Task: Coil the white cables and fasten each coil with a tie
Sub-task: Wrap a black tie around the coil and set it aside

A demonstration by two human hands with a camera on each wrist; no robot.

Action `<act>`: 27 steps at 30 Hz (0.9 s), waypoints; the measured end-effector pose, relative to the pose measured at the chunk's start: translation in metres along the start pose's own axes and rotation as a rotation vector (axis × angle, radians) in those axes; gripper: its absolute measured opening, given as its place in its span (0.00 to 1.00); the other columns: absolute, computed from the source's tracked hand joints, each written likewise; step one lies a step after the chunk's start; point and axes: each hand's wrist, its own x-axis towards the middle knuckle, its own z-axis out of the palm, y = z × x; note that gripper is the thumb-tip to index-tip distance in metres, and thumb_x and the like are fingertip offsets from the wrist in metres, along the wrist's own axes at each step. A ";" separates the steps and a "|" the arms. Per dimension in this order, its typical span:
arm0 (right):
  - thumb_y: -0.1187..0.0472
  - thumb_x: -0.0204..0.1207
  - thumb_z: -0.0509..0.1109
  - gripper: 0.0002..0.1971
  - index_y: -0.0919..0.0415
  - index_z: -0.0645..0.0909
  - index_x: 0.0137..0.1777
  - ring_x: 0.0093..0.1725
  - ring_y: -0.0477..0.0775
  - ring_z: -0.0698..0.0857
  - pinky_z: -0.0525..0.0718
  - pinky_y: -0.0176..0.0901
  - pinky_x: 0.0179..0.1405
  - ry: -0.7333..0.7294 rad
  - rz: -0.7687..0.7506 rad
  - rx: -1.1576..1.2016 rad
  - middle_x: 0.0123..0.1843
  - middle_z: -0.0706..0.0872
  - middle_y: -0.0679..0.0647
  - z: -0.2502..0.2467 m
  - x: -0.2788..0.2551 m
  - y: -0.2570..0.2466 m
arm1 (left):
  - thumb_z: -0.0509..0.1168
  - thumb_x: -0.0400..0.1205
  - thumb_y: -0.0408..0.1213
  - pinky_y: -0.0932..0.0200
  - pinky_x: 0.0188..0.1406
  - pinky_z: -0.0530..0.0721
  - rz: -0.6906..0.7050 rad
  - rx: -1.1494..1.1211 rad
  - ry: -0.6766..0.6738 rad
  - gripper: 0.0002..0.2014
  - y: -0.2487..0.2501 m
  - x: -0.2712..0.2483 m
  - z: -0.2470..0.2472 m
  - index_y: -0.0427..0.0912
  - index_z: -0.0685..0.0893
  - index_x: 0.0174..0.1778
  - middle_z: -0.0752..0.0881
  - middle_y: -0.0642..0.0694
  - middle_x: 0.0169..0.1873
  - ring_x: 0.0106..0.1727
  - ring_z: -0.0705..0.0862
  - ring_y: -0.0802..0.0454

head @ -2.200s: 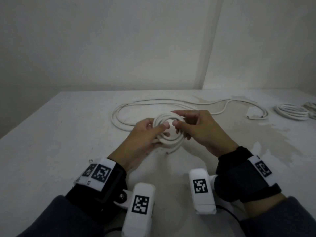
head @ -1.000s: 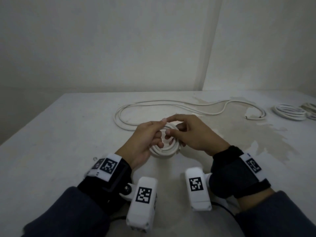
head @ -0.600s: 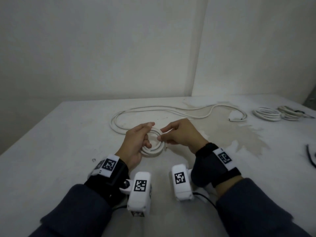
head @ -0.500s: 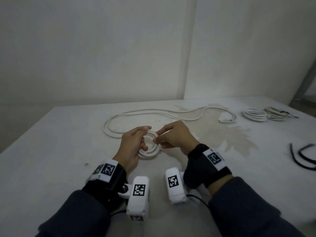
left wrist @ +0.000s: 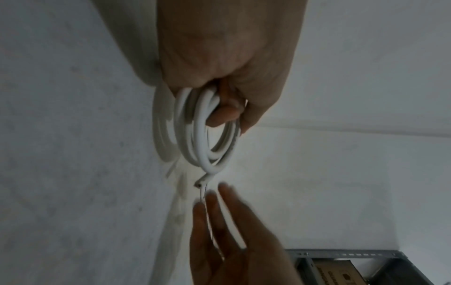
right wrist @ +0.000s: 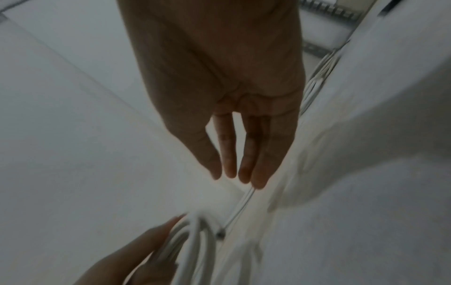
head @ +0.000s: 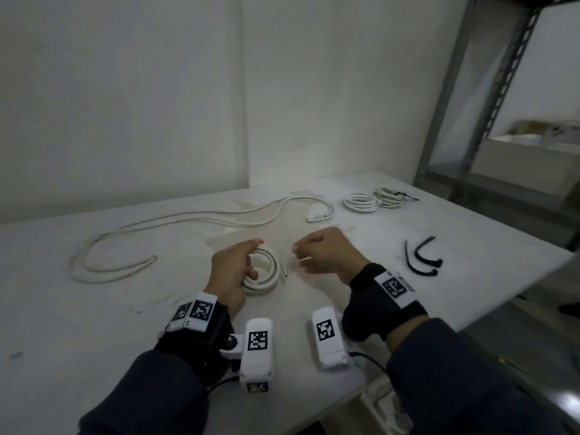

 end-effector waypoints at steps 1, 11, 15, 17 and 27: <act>0.67 0.73 0.75 0.05 0.61 0.86 0.36 0.32 0.54 0.84 0.87 0.42 0.34 0.101 0.010 -0.060 0.37 0.86 0.59 -0.019 0.008 0.009 | 0.69 0.79 0.34 0.64 0.19 0.65 -0.007 -0.003 -0.019 0.05 -0.002 0.001 0.007 0.43 0.89 0.38 0.67 0.51 0.18 0.12 0.66 0.57; 0.68 0.71 0.73 0.08 0.68 0.77 0.37 0.50 0.62 0.83 0.75 0.40 0.38 0.288 0.346 -0.866 0.44 0.81 0.63 -0.134 0.019 0.043 | 0.67 0.80 0.34 0.70 0.14 0.66 -0.025 -0.011 -0.118 0.05 -0.014 0.009 0.027 0.41 0.88 0.41 0.67 0.53 0.15 0.13 0.66 0.57; 0.72 0.72 0.71 0.07 0.65 0.83 0.48 0.37 0.53 0.82 0.82 0.39 0.36 0.148 0.250 -0.636 0.44 0.85 0.61 -0.111 0.022 0.030 | 0.66 0.81 0.33 0.70 0.13 0.66 -0.027 -0.038 -0.136 0.05 -0.011 0.006 0.022 0.40 0.88 0.42 0.66 0.54 0.13 0.12 0.65 0.58; 0.75 0.71 0.71 0.06 0.64 0.82 0.40 0.28 0.51 0.78 0.79 0.37 0.28 0.118 0.121 -0.441 0.33 0.82 0.59 -0.081 0.016 0.011 | 0.66 0.81 0.33 0.70 0.13 0.66 -0.022 -0.034 -0.122 0.06 -0.006 0.007 0.016 0.40 0.88 0.42 0.66 0.55 0.13 0.12 0.65 0.58; 0.76 0.75 0.62 0.09 0.66 0.82 0.39 0.28 0.50 0.81 0.81 0.31 0.24 -0.422 0.185 0.789 0.34 0.79 0.57 0.082 0.014 -0.055 | 0.68 0.80 0.33 0.68 0.15 0.69 0.154 -0.011 0.170 0.04 0.030 0.020 -0.083 0.41 0.89 0.43 0.70 0.53 0.16 0.15 0.67 0.58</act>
